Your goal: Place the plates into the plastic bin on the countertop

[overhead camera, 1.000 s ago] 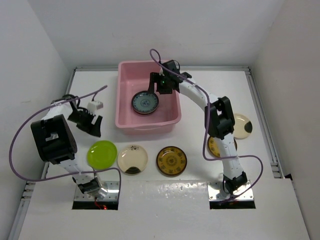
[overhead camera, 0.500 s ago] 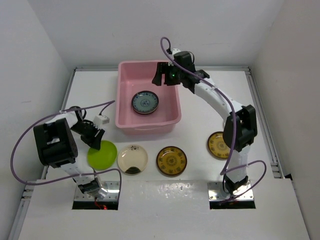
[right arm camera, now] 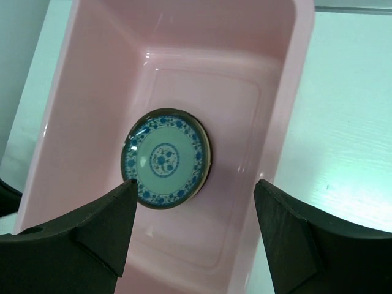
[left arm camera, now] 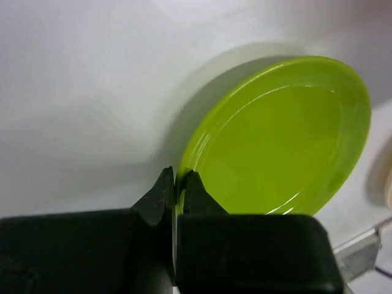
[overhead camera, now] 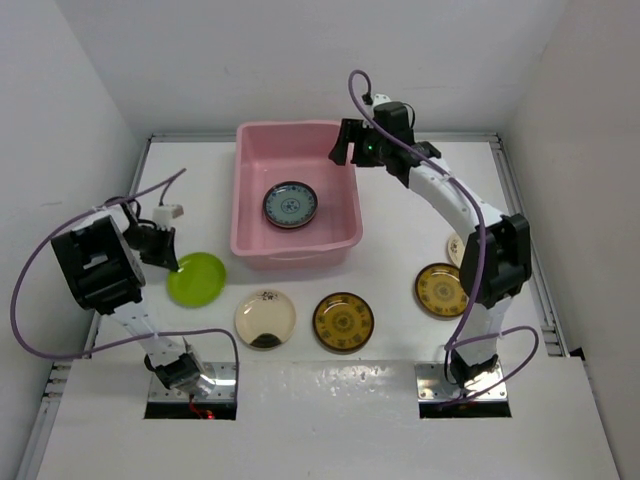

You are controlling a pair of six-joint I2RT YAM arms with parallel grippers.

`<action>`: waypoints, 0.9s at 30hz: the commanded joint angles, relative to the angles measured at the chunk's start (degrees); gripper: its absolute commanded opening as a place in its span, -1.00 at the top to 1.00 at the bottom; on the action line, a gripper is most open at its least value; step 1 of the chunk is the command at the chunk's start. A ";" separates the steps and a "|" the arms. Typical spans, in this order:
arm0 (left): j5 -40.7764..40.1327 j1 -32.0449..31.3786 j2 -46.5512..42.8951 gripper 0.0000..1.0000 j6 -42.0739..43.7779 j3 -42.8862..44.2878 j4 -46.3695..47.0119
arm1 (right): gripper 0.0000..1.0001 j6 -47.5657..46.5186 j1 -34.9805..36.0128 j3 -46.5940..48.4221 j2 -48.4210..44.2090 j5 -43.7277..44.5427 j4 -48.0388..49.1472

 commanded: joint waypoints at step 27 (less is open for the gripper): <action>7.47 3.15 11.46 0.18 -14.68 10.50 7.18 | -0.52 2.23 -5.05 -10.27 -8.47 2.50 5.12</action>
